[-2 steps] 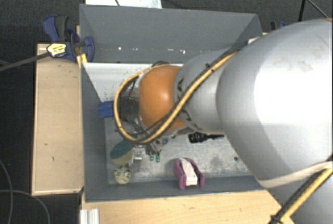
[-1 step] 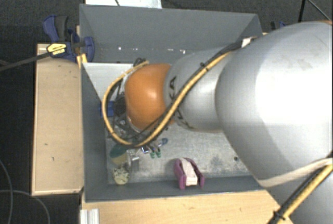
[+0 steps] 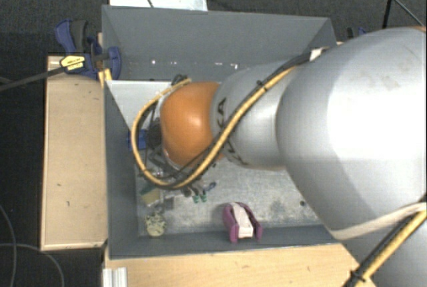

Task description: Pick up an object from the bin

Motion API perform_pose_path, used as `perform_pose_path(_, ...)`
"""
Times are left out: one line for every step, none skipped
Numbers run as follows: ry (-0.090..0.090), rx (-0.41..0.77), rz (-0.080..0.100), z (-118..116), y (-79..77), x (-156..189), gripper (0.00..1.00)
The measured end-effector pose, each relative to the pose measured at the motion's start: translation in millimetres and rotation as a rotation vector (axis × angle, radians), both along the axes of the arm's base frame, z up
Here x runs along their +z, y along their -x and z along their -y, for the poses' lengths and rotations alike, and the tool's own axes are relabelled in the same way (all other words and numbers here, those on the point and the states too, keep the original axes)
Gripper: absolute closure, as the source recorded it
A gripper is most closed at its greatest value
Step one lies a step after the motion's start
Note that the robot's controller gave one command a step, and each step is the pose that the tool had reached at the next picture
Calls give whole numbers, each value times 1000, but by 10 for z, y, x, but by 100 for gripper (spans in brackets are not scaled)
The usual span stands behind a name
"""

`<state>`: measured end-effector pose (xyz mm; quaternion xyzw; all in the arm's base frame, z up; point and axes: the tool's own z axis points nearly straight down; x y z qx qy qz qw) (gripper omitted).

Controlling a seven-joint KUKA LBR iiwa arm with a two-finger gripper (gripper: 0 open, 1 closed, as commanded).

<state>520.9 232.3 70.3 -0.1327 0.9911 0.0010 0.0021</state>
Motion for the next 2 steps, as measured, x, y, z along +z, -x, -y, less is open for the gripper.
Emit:
perform_pose_path(-2,37,7,-102,-47,1282,100)
perform_pose_path(-1,67,6,-65,-127,1932,100)
